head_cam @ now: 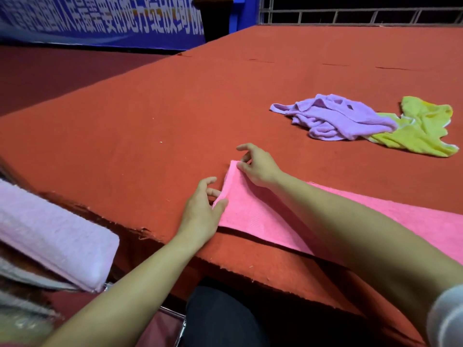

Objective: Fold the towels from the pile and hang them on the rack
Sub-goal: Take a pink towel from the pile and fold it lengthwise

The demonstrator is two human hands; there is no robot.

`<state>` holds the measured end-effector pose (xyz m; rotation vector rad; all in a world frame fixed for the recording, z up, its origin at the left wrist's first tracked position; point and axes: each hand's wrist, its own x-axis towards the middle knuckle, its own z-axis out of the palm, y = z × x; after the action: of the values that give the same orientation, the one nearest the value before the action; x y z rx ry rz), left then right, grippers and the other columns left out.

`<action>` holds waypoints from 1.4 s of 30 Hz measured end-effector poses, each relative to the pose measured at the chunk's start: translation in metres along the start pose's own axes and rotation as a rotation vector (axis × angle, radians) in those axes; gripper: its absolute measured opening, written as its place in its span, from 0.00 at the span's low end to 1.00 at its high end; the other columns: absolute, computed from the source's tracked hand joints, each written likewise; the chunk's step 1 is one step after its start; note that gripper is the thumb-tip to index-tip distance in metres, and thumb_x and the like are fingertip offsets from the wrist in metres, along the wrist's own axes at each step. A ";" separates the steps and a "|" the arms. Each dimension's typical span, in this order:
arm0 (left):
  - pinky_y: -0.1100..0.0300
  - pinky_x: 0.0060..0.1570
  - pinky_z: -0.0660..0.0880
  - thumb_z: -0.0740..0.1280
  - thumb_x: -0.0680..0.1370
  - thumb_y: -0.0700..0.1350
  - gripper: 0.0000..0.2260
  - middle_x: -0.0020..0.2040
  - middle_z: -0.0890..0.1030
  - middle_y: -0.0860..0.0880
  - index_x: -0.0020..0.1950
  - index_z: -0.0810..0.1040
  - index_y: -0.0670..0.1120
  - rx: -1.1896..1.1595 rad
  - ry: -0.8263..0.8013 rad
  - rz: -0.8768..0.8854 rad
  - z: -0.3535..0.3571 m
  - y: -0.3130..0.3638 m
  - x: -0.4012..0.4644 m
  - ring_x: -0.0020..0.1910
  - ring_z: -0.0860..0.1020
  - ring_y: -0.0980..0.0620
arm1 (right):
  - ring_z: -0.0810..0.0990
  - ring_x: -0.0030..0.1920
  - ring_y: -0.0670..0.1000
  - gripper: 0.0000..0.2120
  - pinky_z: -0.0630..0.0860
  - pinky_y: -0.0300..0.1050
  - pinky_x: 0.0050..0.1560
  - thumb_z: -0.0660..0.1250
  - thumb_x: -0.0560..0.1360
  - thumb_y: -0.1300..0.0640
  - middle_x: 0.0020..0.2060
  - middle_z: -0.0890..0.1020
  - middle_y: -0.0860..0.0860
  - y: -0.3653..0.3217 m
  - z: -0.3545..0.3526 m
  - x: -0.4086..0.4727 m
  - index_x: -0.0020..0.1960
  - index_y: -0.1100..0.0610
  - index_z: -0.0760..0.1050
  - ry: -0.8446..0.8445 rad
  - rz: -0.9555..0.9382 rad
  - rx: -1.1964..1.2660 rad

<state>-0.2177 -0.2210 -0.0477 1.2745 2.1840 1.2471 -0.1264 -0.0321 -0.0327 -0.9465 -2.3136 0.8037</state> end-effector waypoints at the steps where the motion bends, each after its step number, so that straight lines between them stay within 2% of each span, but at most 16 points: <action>1: 0.65 0.42 0.69 0.70 0.77 0.45 0.24 0.48 0.79 0.58 0.71 0.67 0.53 0.000 0.011 -0.022 -0.003 0.000 0.001 0.42 0.76 0.58 | 0.77 0.45 0.47 0.20 0.68 0.36 0.49 0.67 0.76 0.60 0.42 0.79 0.45 -0.004 0.000 0.002 0.67 0.55 0.72 -0.003 0.001 0.004; 4: 0.65 0.41 0.69 0.71 0.77 0.46 0.23 0.46 0.80 0.59 0.70 0.68 0.53 0.032 0.023 -0.062 -0.012 -0.001 0.004 0.42 0.77 0.58 | 0.79 0.50 0.50 0.20 0.72 0.42 0.53 0.67 0.77 0.60 0.45 0.80 0.46 -0.010 0.003 0.008 0.68 0.54 0.71 -0.029 0.000 -0.033; 8: 0.59 0.53 0.72 0.73 0.75 0.50 0.24 0.46 0.79 0.59 0.69 0.71 0.49 0.119 -0.006 -0.089 -0.016 -0.006 0.003 0.51 0.78 0.55 | 0.79 0.56 0.56 0.22 0.75 0.50 0.57 0.68 0.75 0.58 0.51 0.83 0.49 -0.002 0.012 0.003 0.68 0.53 0.70 -0.106 0.006 -0.181; 13: 0.61 0.50 0.68 0.73 0.74 0.52 0.25 0.41 0.82 0.61 0.67 0.71 0.50 0.146 0.018 -0.079 -0.021 -0.008 -0.004 0.48 0.77 0.58 | 0.77 0.56 0.54 0.20 0.71 0.50 0.59 0.67 0.76 0.56 0.56 0.81 0.45 0.003 0.014 -0.004 0.68 0.49 0.71 -0.068 -0.167 -0.232; 16: 0.54 0.56 0.72 0.74 0.73 0.55 0.29 0.42 0.81 0.60 0.69 0.68 0.50 0.275 -0.038 -0.038 -0.022 -0.004 -0.012 0.51 0.79 0.53 | 0.71 0.58 0.51 0.24 0.69 0.52 0.57 0.61 0.78 0.59 0.62 0.78 0.40 -0.004 0.011 -0.007 0.72 0.43 0.66 -0.156 -0.261 -0.327; 18: 0.52 0.58 0.71 0.73 0.73 0.56 0.30 0.41 0.81 0.60 0.70 0.66 0.51 0.315 -0.047 -0.032 -0.024 0.001 -0.015 0.52 0.79 0.53 | 0.68 0.61 0.53 0.27 0.68 0.53 0.57 0.58 0.79 0.60 0.66 0.76 0.43 -0.008 0.010 -0.006 0.75 0.43 0.61 -0.198 -0.260 -0.417; 20: 0.53 0.59 0.71 0.73 0.73 0.56 0.30 0.39 0.81 0.60 0.71 0.66 0.50 0.296 -0.041 -0.045 -0.026 0.003 -0.016 0.52 0.79 0.54 | 0.68 0.65 0.57 0.27 0.67 0.55 0.60 0.60 0.79 0.56 0.68 0.74 0.48 -0.007 0.010 -0.001 0.77 0.46 0.59 -0.189 -0.205 -0.472; 22: 0.54 0.57 0.71 0.73 0.73 0.56 0.30 0.37 0.82 0.60 0.71 0.67 0.51 0.260 -0.056 -0.081 -0.030 0.002 -0.017 0.50 0.79 0.56 | 0.69 0.66 0.58 0.29 0.68 0.56 0.63 0.64 0.78 0.50 0.67 0.75 0.49 -0.003 0.010 0.005 0.76 0.47 0.59 -0.183 -0.084 -0.412; 24: 0.55 0.57 0.72 0.73 0.73 0.56 0.30 0.36 0.82 0.61 0.71 0.67 0.51 0.243 -0.086 -0.103 -0.032 0.001 -0.019 0.50 0.79 0.57 | 0.72 0.64 0.56 0.29 0.70 0.56 0.63 0.68 0.75 0.49 0.60 0.79 0.46 0.002 0.010 0.010 0.74 0.48 0.63 -0.195 -0.007 -0.282; 26: 0.55 0.56 0.72 0.73 0.73 0.55 0.29 0.35 0.82 0.63 0.71 0.66 0.52 0.246 -0.113 -0.100 -0.033 0.000 -0.021 0.49 0.79 0.59 | 0.77 0.59 0.53 0.26 0.72 0.55 0.60 0.69 0.75 0.51 0.52 0.81 0.43 0.004 0.012 0.011 0.71 0.47 0.67 -0.205 -0.031 -0.231; 28: 0.56 0.56 0.72 0.72 0.74 0.54 0.27 0.35 0.81 0.64 0.70 0.67 0.53 0.214 -0.101 -0.099 -0.033 -0.002 -0.019 0.49 0.79 0.60 | 0.79 0.55 0.53 0.22 0.74 0.52 0.57 0.69 0.76 0.54 0.48 0.82 0.44 0.006 0.014 0.011 0.68 0.48 0.70 -0.187 -0.078 -0.208; 32: 0.59 0.47 0.70 0.70 0.76 0.53 0.22 0.36 0.82 0.58 0.68 0.69 0.54 0.063 -0.040 -0.131 -0.030 -0.005 -0.013 0.43 0.78 0.61 | 0.80 0.55 0.53 0.18 0.73 0.46 0.53 0.67 0.77 0.56 0.52 0.84 0.48 0.009 0.011 0.017 0.67 0.51 0.72 -0.094 -0.088 -0.157; 36: 0.60 0.44 0.70 0.71 0.75 0.53 0.21 0.35 0.82 0.58 0.66 0.70 0.54 0.056 -0.046 -0.136 -0.026 -0.007 -0.002 0.40 0.78 0.62 | 0.80 0.55 0.52 0.17 0.73 0.45 0.54 0.68 0.77 0.56 0.51 0.83 0.48 0.013 0.004 0.028 0.65 0.51 0.74 -0.044 -0.030 -0.137; 39: 0.56 0.49 0.74 0.72 0.74 0.54 0.19 0.34 0.82 0.60 0.63 0.73 0.55 0.110 -0.056 -0.156 -0.024 -0.011 0.005 0.42 0.79 0.60 | 0.79 0.57 0.53 0.19 0.74 0.47 0.55 0.68 0.76 0.55 0.53 0.84 0.48 0.017 0.007 0.029 0.66 0.50 0.73 -0.110 0.011 -0.208; 42: 0.54 0.52 0.75 0.73 0.73 0.55 0.17 0.33 0.81 0.64 0.59 0.74 0.57 0.192 -0.057 -0.138 -0.023 -0.014 0.008 0.43 0.80 0.60 | 0.78 0.57 0.55 0.20 0.74 0.49 0.56 0.68 0.76 0.54 0.54 0.82 0.49 0.015 0.008 0.021 0.67 0.51 0.71 -0.107 -0.036 -0.265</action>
<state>-0.2438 -0.2296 -0.0451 1.1887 2.3524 0.9566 -0.1380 -0.0102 -0.0439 -0.9891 -2.5684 0.5540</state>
